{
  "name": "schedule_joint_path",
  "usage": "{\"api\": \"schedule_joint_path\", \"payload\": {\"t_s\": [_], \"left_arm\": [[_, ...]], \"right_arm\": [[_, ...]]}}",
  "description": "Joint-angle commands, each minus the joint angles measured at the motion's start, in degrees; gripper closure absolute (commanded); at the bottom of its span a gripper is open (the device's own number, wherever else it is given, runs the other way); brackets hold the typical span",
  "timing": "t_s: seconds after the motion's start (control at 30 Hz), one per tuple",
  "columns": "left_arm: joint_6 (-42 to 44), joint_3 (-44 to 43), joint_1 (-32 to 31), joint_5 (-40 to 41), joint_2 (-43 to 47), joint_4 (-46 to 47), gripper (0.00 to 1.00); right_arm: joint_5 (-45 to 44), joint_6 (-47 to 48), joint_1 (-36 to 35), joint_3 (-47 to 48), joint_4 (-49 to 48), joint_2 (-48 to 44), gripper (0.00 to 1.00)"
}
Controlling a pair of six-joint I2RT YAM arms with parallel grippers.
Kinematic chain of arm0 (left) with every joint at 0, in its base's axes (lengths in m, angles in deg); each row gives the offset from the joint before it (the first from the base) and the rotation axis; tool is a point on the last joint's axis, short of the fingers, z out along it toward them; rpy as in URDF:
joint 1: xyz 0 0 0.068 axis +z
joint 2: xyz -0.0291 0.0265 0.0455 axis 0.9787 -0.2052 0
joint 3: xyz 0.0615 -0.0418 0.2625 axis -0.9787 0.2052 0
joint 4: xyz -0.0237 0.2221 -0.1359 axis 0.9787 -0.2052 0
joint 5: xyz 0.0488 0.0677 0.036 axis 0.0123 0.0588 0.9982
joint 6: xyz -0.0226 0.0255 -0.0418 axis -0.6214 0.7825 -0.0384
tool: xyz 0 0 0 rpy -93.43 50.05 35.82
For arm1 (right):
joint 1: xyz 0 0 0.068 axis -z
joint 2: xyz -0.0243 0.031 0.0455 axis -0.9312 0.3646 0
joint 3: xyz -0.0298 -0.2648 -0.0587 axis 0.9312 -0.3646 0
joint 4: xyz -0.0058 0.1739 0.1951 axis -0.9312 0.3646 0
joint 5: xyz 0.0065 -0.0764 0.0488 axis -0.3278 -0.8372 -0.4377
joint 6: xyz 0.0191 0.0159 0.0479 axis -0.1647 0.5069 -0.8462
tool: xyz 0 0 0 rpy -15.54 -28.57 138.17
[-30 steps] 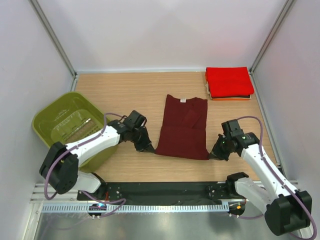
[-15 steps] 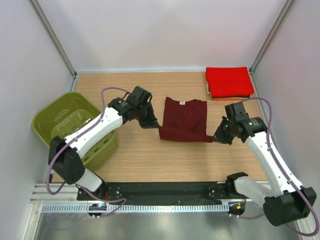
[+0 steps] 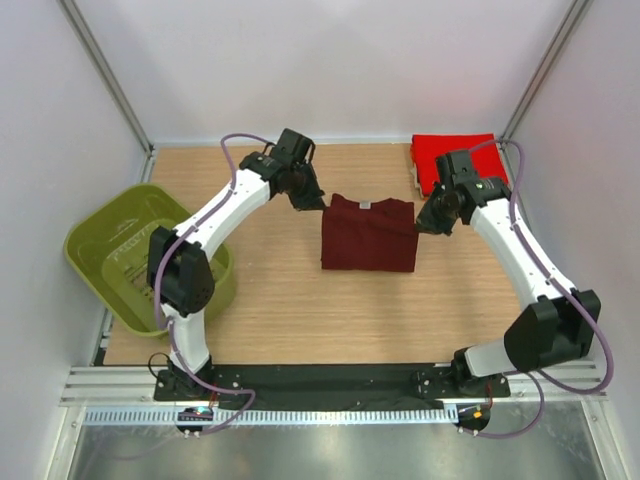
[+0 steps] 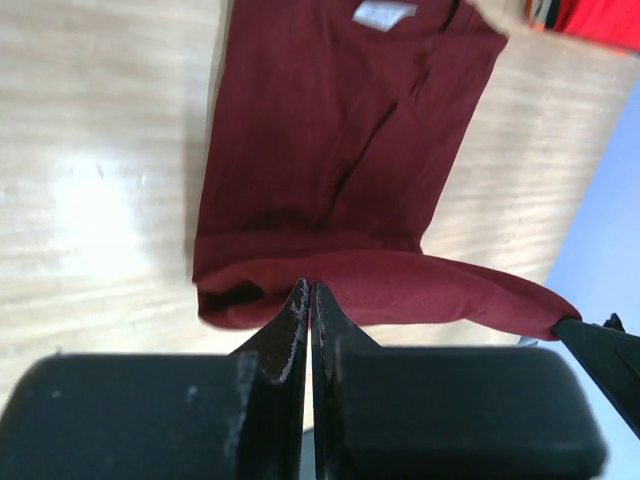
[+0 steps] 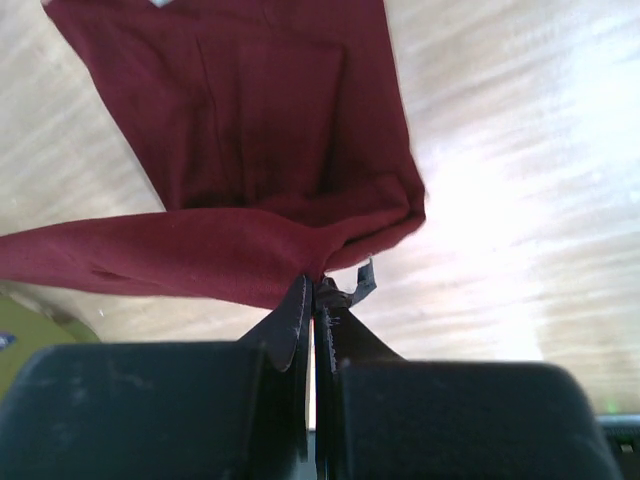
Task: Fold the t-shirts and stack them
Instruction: Fold the tshirt
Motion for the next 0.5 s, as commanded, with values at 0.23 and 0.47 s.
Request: {"api": "schedule_joint_path", "payload": {"t_s": [0.23,0.47], "left_arm": [[0.6,-11.0,1.9,-1.2,-10.2,10.3,1.0],[-0.2,-15.4,2.5,-3.0,-17.3,16.5,1.0]], "right_arm": [[-2.2,2.1,4.4,7.5,-7.5,9.7,0.99],[0.7,3.1,7.3,9.1,-13.9,15.0,0.99]]}}
